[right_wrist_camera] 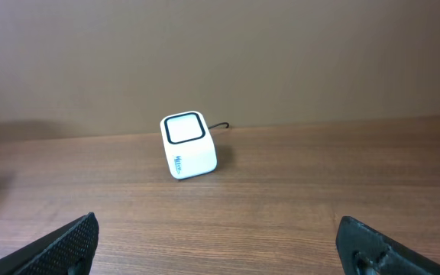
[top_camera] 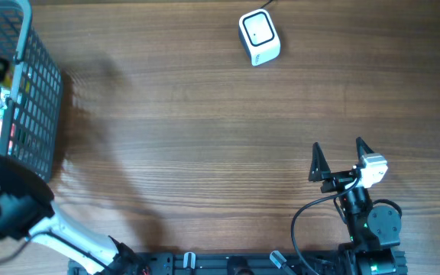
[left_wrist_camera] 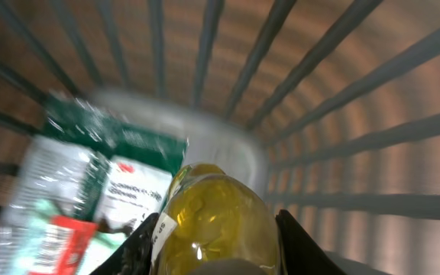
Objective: Scan the item barcode
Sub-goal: 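Grasp the yellow oil bottle in the basket with the left gripper, then lift the oil bottle out and carry it toward the white scanner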
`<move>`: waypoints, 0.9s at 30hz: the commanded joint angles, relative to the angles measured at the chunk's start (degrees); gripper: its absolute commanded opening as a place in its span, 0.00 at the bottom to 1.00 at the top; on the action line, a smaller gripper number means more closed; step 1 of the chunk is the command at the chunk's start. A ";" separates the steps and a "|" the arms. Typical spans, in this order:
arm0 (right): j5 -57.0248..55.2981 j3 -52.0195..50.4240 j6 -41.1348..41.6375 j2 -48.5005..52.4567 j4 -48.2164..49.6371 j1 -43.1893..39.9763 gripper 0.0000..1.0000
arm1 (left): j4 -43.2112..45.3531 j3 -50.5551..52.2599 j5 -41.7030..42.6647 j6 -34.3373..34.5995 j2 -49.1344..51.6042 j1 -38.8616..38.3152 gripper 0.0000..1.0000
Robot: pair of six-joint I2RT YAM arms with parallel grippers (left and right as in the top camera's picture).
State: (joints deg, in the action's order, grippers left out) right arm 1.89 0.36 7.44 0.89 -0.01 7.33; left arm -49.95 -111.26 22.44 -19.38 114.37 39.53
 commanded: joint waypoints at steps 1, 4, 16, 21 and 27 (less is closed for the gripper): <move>-0.26 -0.07 0.20 -0.24 0.20 -0.24 1.00 | 2.25 -0.96 0.90 4.09 -12.98 0.00 0.34; -0.26 -0.07 0.22 -0.24 0.20 -0.24 1.00 | 3.65 -0.96 -1.31 8.02 -19.56 0.00 0.33; -0.26 -0.07 0.22 -0.24 0.22 -0.24 1.00 | 1.29 -0.94 -2.71 23.32 -39.17 -10.69 0.31; -0.26 -0.07 0.22 -0.24 0.22 -0.24 1.00 | -6.73 -0.92 -10.56 24.63 -40.87 -23.34 0.31; -0.26 -0.07 0.22 -0.24 0.22 -0.24 1.00 | -17.68 -0.81 -21.49 29.59 -36.81 -40.09 0.27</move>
State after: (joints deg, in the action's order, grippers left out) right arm 1.91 0.34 7.44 0.91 -0.03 7.33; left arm -65.14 -111.50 10.48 5.28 74.52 7.77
